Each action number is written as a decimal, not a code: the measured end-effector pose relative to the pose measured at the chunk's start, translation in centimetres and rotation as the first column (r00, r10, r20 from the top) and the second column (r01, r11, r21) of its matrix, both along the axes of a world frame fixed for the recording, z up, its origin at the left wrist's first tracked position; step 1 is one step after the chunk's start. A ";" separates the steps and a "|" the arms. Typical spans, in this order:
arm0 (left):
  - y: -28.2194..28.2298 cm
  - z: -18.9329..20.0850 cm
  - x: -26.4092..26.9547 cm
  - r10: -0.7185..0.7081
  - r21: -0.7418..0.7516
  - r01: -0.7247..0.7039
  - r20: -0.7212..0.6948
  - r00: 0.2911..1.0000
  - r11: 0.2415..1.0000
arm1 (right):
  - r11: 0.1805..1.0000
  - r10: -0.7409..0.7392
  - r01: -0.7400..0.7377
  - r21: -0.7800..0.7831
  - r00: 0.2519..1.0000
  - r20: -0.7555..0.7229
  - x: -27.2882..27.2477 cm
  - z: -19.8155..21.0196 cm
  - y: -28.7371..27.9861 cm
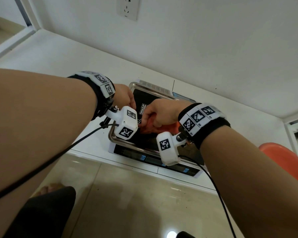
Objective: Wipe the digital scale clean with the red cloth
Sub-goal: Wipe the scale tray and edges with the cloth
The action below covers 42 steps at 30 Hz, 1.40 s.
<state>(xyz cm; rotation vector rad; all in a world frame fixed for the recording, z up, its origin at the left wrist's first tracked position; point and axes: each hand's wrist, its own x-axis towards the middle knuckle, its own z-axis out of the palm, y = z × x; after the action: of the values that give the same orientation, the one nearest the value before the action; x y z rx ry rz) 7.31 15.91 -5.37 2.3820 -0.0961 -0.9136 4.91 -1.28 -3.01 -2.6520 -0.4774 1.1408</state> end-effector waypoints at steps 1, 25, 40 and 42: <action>0.0 0.0 0.0 -0.005 0.005 0.005 0.010 1.000 1.000 | 0.999 -0.006 0.005 0.034 1.000 0.010 0.0 -0.1 0.3; -1.5 0.9 0.6 0.006 -0.020 -0.005 0.041 0.999 1.000 | 0.954 -0.207 0.252 0.165 0.947 -0.247 0.9 0.7 -4.6; -3.1 1.1 -0.4 -0.136 0.095 0.130 0.069 0.988 0.987 | 0.997 -0.043 0.023 0.078 0.963 0.265 0.9 -2.7 -3.4; -3.4 1.3 -0.5 -0.158 0.116 0.148 0.081 0.984 0.982 | 0.999 -0.008 -0.005 0.054 0.971 0.237 0.7 -2.4 -3.4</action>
<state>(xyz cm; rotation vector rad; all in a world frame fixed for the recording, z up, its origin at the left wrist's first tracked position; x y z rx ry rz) 6.78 12.51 -4.05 2.5462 -0.2747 -0.9017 5.58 -4.71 -5.38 -2.7531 -0.5396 0.8002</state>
